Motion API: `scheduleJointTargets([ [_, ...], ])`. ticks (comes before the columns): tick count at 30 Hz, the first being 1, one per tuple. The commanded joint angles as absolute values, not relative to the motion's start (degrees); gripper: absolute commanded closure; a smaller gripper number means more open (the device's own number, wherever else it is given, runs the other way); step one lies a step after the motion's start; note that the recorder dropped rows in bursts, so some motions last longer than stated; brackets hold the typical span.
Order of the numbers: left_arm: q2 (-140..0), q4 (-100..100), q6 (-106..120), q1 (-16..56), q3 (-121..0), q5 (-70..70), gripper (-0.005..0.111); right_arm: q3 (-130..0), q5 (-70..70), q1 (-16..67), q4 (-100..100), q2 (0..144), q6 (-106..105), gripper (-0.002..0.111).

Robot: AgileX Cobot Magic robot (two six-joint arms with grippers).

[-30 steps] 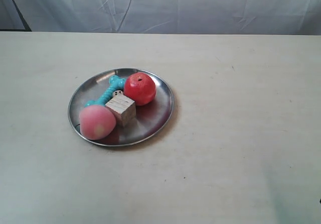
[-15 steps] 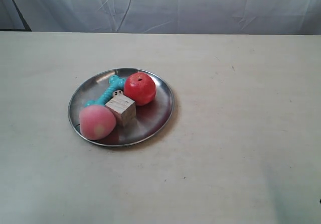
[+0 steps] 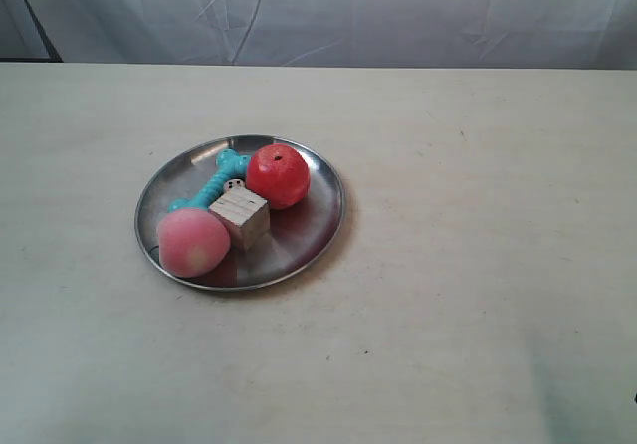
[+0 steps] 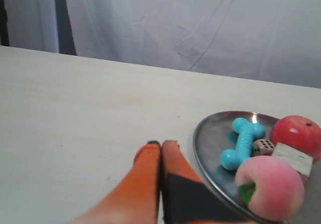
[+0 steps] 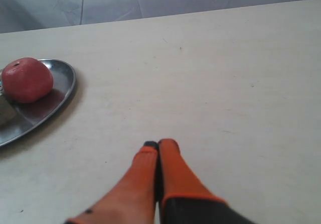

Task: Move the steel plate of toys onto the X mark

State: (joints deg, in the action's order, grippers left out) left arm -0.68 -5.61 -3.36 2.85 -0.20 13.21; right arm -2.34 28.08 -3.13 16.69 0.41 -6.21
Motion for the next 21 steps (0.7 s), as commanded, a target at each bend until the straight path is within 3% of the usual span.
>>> scheduleJointTargets([
  [1,0.0,-3.74,-3.7,-0.85,0.0,12.57,0.106,-1.99,27.69,-3.33,16.82,0.0,-6.24,0.108],
  [8,0.0,-3.6,-3.7,-5.06,0.0,12.44,0.106,-1.99,27.69,-3.33,16.82,0.0,-6.24,0.108],
  [21,0.0,-3.6,-3.7,-5.07,0.0,12.78,0.106,-1.99,27.69,-3.33,16.82,0.0,-6.24,0.108],
])
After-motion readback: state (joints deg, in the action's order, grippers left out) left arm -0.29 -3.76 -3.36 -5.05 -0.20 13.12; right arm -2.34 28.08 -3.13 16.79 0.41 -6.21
